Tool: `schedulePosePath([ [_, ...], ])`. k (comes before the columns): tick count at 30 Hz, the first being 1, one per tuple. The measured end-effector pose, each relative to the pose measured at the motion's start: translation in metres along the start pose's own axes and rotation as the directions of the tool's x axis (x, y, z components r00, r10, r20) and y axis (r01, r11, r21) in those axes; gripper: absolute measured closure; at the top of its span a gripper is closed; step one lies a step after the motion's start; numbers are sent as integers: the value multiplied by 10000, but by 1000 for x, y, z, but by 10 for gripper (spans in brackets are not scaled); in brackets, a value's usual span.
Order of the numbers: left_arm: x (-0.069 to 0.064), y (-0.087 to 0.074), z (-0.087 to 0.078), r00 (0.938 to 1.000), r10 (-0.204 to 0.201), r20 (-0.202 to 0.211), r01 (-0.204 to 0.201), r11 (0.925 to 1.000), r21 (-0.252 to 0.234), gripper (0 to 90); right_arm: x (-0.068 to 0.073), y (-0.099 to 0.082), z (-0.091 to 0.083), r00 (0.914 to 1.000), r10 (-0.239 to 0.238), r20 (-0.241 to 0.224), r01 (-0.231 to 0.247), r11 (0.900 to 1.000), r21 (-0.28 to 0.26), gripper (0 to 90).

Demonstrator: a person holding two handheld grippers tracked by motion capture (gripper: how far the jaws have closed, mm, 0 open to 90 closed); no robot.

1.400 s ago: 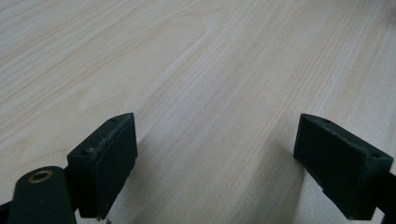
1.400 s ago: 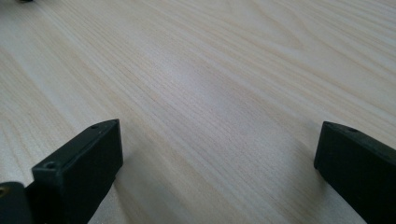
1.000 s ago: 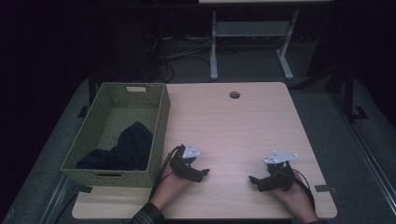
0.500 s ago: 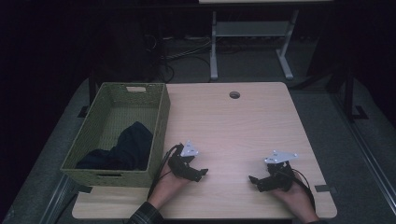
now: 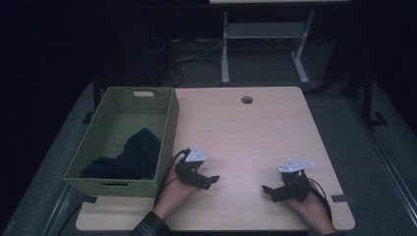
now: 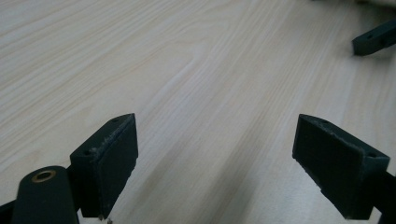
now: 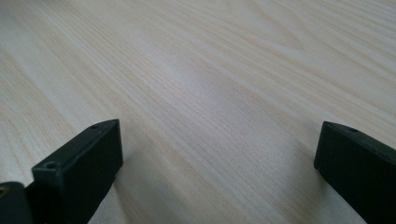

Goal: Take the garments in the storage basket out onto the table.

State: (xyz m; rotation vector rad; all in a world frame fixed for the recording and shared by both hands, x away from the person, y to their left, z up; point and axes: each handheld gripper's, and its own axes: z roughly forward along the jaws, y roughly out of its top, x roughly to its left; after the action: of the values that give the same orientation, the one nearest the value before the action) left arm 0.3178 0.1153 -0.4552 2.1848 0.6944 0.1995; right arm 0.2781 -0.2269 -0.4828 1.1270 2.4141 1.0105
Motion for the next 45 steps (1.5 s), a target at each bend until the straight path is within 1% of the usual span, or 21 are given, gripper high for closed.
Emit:
schedulePosePath([
  [3, 0, 0, 0, 10000, -20, 91, 20, 10000, 1, 139, 0, 0, 0, 10000, 5, -5, -5, 10000, 2, 7],
  [4, 1, 1, 0, 9999, 20, 109, -21, 10000, 84, 139, 0, 0, 0, 10000, 8, 3, -8, 10000, -8, 7],
  [8, 0, 2, -1, 9998, -22, 185, 21, 10000, 40, 138, 0, 0, 0, 10000, 53, 4, -53, 10000, 21, 7],
  [11, 0, 5, -4, 9997, 31, 252, -33, 10000, 73, 139, 0, 0, 0, 10000, 7, 0, -7, 10000, -5, 7],
  [13, -1, 5, -4, 9998, 1, 219, -2, 10000, 73, 139, 0, 0, 0, 10000, 8, 2, -8, 10000, -3, 7],
  [17, -1, 7, -6, 9995, 11, 311, -14, 10000, 88, 139, 0, 0, 0, 10000, 8, 4, -8, 10000, -5, 7],
  [19, -1, 8, -7, 9993, -51, 367, 49, 10000, 53, 139, 0, 0, 0, 10000, 10, 3, -10, 10000, -5, 7],
  [22, -1, 10, -9, 9993, 70, 363, -73, 9999, 73, 139, 0, 0, 0, 10000, 6, 3, -6, 10000, -8, 7],
  [25, -2, 12, -10, 9993, 55, 376, -57, 10000, 50, 138, 0, 0, 0, 10000, 5, 3, -5, 10000, -5, 7],
  [26, -1, 13, -12, 9992, 140, 378, -143, 9999, 59, 139, 0, 0, 0, 10000, 4, 3, -4, 10000, -6, 7],
  [28, -1, 14, -13, 9992, 70, 403, -68, 10000, -35, 139, 0, 0, 0, 10000, 4, 4, -4, 10000, -7, 7],
  [31, -2, 15, -14, 9988, 6, 486, -4, 10000, -45, 139, 0, 0, 0, 10000, 8, 3, -8, 10000, -3, 7],
  [33, -2, 17, -16, 9985, 109, 537, -111, 9999, 36, 139, 0, 0, 0, 10000, 6, 4, -6, 10000, -4, 7],
  [45, -4, 23, -22, 9978, 153, 643, -150, 9999, -46, 139, 0, 0, 0, 10000, 3, 4, -3, 10000, -7, 7],
])
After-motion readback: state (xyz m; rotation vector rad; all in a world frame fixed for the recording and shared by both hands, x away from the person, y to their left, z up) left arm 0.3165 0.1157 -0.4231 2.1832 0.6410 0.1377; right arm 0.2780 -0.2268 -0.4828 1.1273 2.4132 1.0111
